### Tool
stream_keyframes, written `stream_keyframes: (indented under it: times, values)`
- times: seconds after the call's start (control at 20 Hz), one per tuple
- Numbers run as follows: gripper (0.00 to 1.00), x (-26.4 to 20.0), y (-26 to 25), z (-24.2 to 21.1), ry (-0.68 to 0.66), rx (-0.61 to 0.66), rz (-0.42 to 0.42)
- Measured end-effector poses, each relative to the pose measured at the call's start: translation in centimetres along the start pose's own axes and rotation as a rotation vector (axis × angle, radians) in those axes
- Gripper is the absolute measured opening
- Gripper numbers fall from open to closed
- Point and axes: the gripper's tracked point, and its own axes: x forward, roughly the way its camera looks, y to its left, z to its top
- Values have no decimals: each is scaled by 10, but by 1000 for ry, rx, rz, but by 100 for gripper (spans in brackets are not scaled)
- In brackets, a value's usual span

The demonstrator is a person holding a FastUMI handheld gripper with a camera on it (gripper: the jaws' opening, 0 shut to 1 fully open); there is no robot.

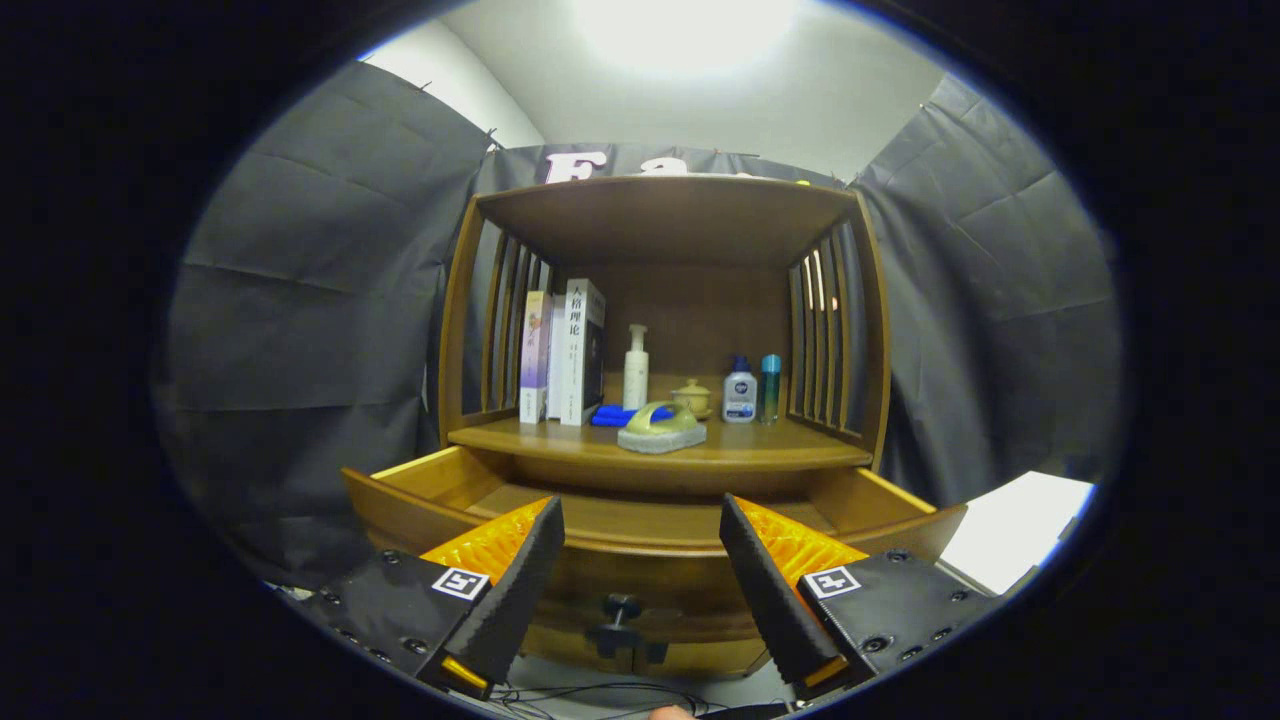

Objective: Pull open the drawer, take out the items inside it, and place them on the countertop above the cabinet.

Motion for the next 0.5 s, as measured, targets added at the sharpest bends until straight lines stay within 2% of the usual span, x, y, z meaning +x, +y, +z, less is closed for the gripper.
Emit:
stream_keyframes:
  times: [0.5]
  values:
    - [99, 9, 13, -66, 97, 15, 26]
